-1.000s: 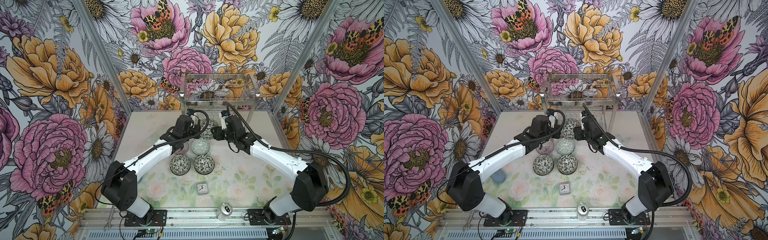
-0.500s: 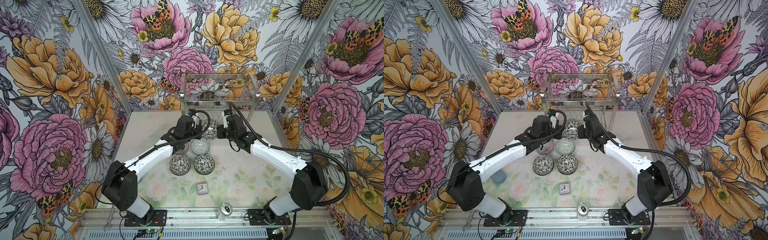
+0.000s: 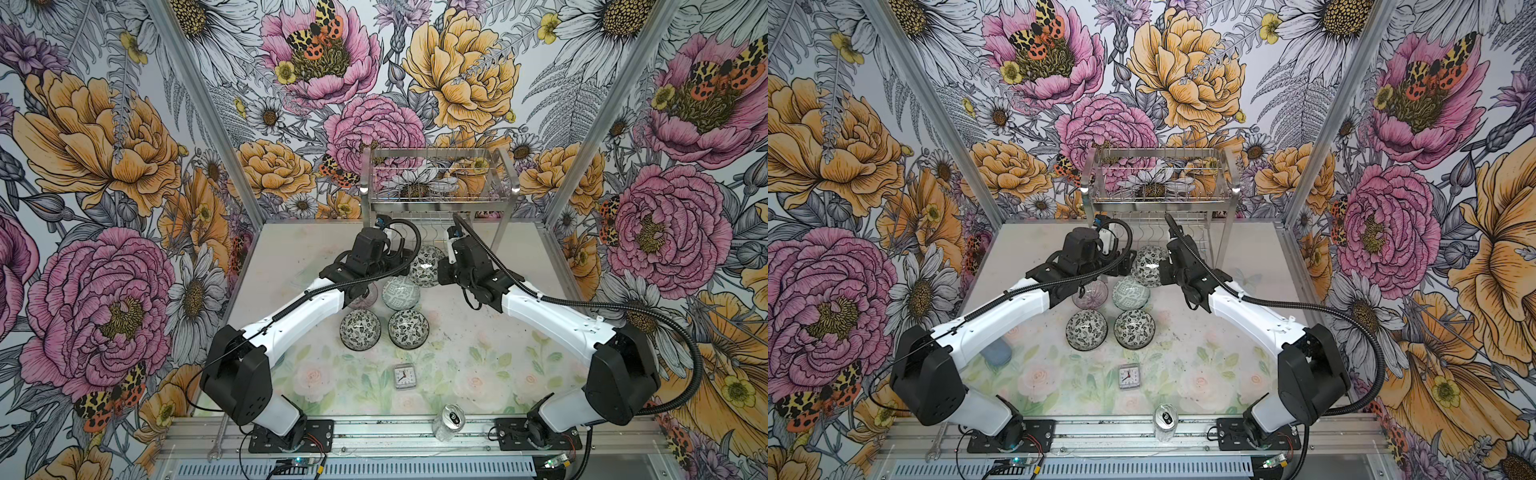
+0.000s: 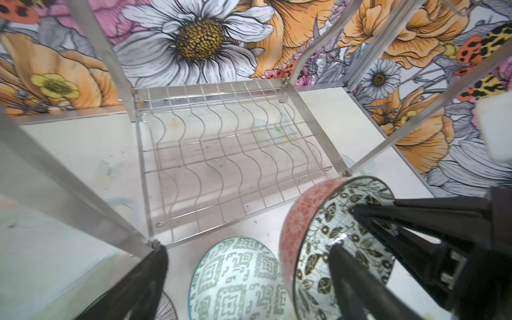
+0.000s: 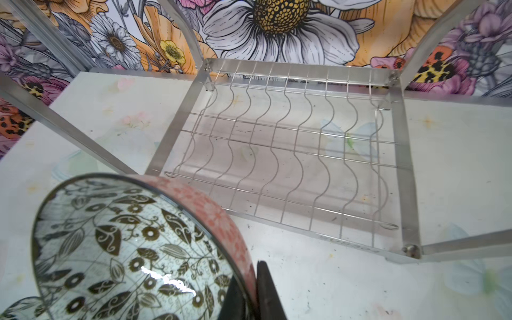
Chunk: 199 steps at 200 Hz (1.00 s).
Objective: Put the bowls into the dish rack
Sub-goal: 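Grasp the leaf-pattern bowl rim with the right gripper and open the left gripper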
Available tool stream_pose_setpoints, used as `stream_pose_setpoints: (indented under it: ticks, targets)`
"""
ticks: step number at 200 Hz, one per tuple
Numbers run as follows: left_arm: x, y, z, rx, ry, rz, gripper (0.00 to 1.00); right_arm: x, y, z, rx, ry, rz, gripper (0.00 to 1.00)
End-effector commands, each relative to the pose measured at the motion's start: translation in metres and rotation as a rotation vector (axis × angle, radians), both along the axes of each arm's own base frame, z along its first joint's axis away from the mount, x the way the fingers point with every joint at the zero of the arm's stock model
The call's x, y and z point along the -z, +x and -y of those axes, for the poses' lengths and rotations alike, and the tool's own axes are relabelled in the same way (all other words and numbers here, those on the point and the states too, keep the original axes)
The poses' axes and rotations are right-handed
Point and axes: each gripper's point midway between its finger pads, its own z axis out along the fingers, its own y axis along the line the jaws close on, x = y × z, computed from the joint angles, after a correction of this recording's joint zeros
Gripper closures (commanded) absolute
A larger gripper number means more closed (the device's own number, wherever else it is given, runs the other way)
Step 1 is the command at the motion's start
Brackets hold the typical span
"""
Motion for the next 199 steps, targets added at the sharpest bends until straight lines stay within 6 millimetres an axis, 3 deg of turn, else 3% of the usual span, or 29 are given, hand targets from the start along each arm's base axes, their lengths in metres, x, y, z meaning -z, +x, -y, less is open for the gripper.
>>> stream_pose_setpoints:
  ticks: [1, 36, 80, 130, 199]
  targets:
    - [-0.03, 0.0, -0.037, -0.12, 0.124, 0.095, 0.01, -0.025, 0.008, 0.024, 0.071, -0.143, 0.134, 1.0]
    - [-0.034, -0.003, -0.064, -0.203, 0.232, 0.124, 0.01, -0.032, 0.015, 0.049, 0.163, -0.363, 0.204, 1.0]
    - [-0.037, -0.007, -0.082, -0.243, 0.253, 0.136, 0.01, -0.045, 0.028, 0.061, 0.241, -0.608, 0.302, 1.0]
    - [-0.034, -0.007, -0.094, -0.265, 0.246, 0.127, 0.01, -0.045, 0.042, 0.054, 0.266, -0.811, 0.386, 1.0]
    - [-0.035, -0.012, -0.102, -0.278, 0.23, 0.125, 0.01, -0.028, 0.062, 0.041, 0.219, -0.983, 0.419, 1.0]
